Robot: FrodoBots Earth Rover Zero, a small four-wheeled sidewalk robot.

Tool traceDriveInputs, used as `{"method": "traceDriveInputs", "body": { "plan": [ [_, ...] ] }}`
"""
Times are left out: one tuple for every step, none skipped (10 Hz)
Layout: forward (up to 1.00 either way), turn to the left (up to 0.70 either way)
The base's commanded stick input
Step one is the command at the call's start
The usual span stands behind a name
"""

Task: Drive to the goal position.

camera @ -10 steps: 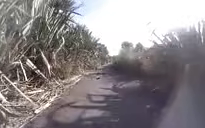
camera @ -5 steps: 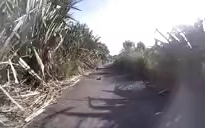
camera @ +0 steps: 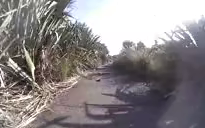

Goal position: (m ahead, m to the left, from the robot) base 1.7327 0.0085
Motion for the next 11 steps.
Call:
{"method": "traceDriveInputs", "body": {
  "plan": [
    [0.45,-0.27],
    [0.45,-0.27],
    [0.45,-0.27],
    [0.45,-0.27],
    [0.45,-0.27],
    [0.45,-0.27],
    [0.45,-0.27],
    [0.45,-0.27],
    [0.45,-0.27],
    [0.45,-0.27],
    [0.45,-0.27]
  ]
}}
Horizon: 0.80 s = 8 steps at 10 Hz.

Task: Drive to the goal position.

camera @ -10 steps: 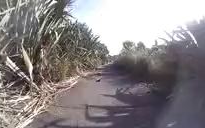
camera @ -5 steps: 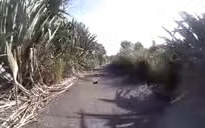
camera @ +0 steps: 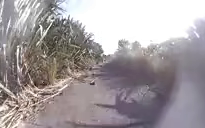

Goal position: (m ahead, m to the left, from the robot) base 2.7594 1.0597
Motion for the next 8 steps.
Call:
{"method": "traceDriveInputs", "body": {
  "plan": [
    [0.45,-0.27],
    [0.45,-0.27],
    [0.45,-0.27],
    [0.45,-0.27],
    [0.45,-0.27],
    [0.45,-0.27],
    [0.45,-0.27],
    [0.45,0.0]
  ]
}}
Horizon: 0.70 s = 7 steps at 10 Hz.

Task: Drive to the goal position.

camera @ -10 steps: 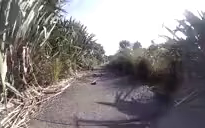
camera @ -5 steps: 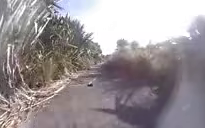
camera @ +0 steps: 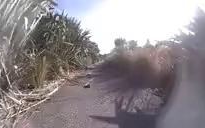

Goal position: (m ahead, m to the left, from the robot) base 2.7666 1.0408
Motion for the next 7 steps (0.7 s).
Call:
{"method": "traceDriveInputs", "body": {
  "plan": [
    [0.45,0.0],
    [0.45,0.0],
    [0.45,0.0],
    [0.45,0.0],
    [0.45,0.0],
    [0.45,0.0],
    [0.45,0.0]
  ]
}}
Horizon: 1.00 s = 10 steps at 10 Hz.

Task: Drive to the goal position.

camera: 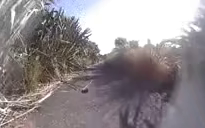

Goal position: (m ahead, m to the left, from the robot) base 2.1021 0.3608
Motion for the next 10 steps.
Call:
{"method": "traceDriveInputs", "body": {
  "plan": [
    [0.45,0.0],
    [0.45,0.0],
    [0.45,0.0],
    [0.45,0.0],
    [0.45,0.0],
    [0.45,0.0],
    [0.45,0.0],
    [0.45,0.0],
    [0.45,0.0],
    [0.45,0.0]
  ]
}}
